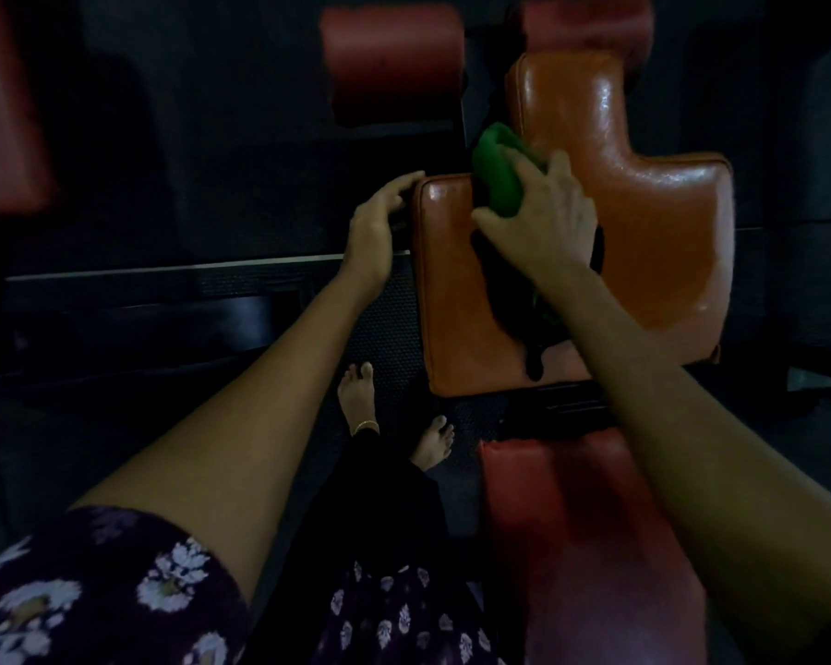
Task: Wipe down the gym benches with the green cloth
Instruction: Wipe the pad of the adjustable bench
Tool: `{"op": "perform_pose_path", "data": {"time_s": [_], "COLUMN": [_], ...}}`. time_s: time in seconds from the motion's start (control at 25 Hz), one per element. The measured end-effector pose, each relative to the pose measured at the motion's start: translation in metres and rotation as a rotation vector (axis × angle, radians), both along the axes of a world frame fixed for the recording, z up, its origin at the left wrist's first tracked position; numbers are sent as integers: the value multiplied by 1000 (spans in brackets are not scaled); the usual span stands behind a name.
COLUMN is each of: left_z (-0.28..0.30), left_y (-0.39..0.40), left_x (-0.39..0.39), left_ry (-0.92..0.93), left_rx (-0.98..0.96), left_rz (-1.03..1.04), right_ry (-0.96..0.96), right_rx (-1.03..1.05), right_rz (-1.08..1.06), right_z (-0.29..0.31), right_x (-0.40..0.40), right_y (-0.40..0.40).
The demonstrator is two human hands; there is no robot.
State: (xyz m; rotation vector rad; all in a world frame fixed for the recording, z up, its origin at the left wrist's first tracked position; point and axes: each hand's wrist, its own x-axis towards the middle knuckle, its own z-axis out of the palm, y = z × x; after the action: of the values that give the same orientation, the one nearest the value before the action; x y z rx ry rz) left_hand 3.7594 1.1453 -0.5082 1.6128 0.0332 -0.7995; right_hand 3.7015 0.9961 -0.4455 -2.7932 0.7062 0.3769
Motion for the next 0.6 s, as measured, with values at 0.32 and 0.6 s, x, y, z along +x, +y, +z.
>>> {"op": "perform_pose_path", "data": {"time_s": [0.32, 0.6], "left_z": [4, 4], "left_y": [-10, -22], "left_x": [-9, -26], "left_ry": [-56, -186], "left_rx": [133, 207], "left_rz": [-82, -29], "right_ry": [-1, -12], "right_rx": [-53, 67], "right_rz": [620, 378], "right_z": [-9, -9], "right_x": [-92, -111], "right_y": [6, 58]}}
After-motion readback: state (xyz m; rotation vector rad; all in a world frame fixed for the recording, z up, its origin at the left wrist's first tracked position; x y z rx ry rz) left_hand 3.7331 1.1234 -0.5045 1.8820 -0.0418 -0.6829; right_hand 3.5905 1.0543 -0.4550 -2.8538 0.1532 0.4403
